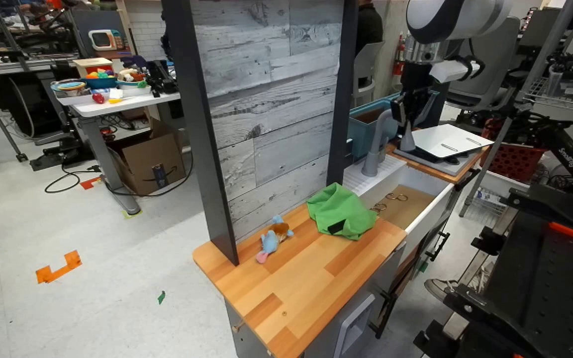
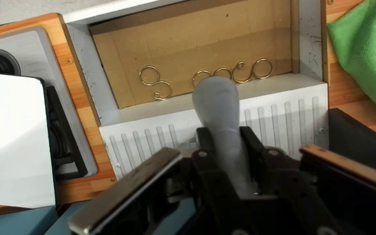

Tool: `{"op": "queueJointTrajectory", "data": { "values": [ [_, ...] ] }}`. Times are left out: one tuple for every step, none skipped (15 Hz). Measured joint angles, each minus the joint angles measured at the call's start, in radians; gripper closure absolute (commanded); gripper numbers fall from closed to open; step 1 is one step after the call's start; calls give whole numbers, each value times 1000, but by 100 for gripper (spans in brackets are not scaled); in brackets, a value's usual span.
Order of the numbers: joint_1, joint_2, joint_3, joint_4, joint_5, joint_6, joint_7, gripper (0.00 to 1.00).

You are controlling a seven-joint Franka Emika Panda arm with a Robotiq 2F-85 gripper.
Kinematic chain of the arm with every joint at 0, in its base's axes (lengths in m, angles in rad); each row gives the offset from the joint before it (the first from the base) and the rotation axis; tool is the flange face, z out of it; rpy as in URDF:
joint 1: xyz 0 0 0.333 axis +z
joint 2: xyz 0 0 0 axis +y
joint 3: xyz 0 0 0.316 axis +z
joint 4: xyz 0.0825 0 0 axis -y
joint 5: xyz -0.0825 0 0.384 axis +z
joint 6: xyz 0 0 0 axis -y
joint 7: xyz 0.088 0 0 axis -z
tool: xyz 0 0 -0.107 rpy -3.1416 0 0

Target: Turn the faucet to the left, then move the blue toy forward

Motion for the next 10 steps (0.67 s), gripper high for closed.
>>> {"op": "queueJointTrajectory", "data": {
  "values": [
    [6,2,-3,5,0,-9,21,93],
    [12,4,-6,10,0,-16,40,93],
    [19,5,-11,14,0,-18,60,93],
    [28,6,-17,14,0,-19,80,93],
    [37,6,-21,14,0,-18,102,93],
    [45,6,-25,14,0,-18,122,93],
    [54,6,-25,14,0,-19,141,93],
    [62,6,-26,14,0,-19,159,93],
    [68,6,-29,14,0,-19,176,93],
    [71,7,-32,14,0,-19,189,93]
  ]
}}
